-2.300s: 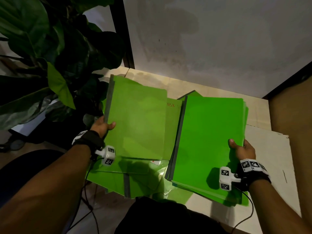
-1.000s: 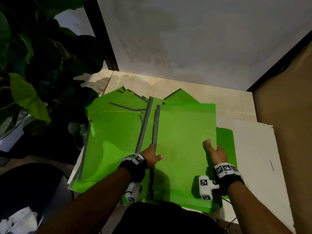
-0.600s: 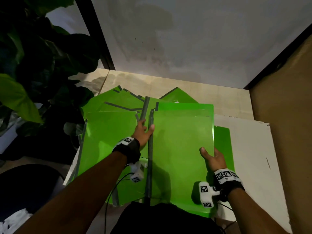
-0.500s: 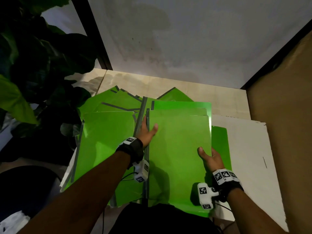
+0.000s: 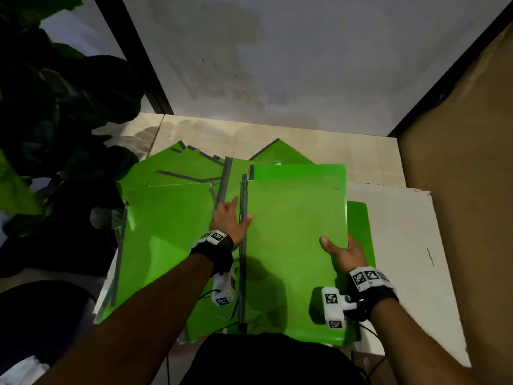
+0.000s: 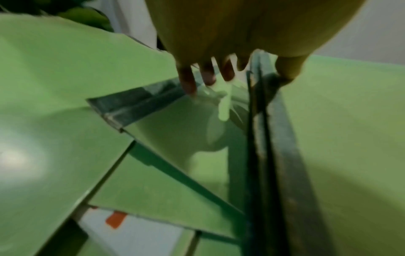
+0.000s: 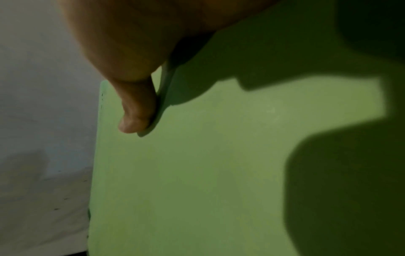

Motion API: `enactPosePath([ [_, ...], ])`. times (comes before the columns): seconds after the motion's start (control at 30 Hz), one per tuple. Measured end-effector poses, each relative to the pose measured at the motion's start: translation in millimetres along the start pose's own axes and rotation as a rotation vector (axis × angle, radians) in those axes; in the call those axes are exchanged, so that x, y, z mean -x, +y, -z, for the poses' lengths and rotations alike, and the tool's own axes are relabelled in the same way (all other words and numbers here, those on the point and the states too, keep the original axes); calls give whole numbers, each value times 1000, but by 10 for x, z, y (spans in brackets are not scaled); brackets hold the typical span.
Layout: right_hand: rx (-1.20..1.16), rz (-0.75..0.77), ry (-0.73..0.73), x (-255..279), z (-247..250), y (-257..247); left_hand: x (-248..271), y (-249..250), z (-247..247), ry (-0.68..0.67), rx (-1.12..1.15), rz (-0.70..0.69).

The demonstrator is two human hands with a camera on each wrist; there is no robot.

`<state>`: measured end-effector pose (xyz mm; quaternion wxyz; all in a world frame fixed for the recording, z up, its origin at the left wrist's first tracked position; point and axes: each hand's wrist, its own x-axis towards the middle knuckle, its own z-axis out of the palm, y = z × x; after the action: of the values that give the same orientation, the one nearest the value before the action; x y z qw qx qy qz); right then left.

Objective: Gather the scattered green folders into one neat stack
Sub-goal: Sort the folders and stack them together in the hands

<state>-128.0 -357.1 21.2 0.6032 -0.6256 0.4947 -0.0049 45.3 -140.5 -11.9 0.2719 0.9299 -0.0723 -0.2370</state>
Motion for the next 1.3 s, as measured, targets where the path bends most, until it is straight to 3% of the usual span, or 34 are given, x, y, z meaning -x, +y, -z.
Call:
enactPosePath([
  [0.07,-51,31,1,9,66,-97,-9,-62,83,151,-100,163],
  [0.17,-106,39,21,-32,231,-153,-7,-148,98,72,-78,322],
  [0.4,-179,8,42,-72,411,-241,6,-169,72,-80,182,356],
  [0.57,-166,1,-1,-63,293,-286,11,-335,378,13,408,213],
  [0.63,-161,-8,-5,-64,209,-311,21,-484,559,54,444,218],
  [0.73,-127,2,-43,-46,44,-333,115,-922,803,100,364,341],
  [0.9,-77,-2,-108,-24,-187,-332,330,-1641,1054,165,-84,652],
  [1.0,-71,30,-119,14,-290,-333,439,-1818,1060,123,39,751],
  [1.1,-55,41,-108,15,-346,-312,490,-1918,1005,119,138,777],
  [1.3,-23,55,-58,13,-332,-271,551,-1886,1075,109,-39,741],
])
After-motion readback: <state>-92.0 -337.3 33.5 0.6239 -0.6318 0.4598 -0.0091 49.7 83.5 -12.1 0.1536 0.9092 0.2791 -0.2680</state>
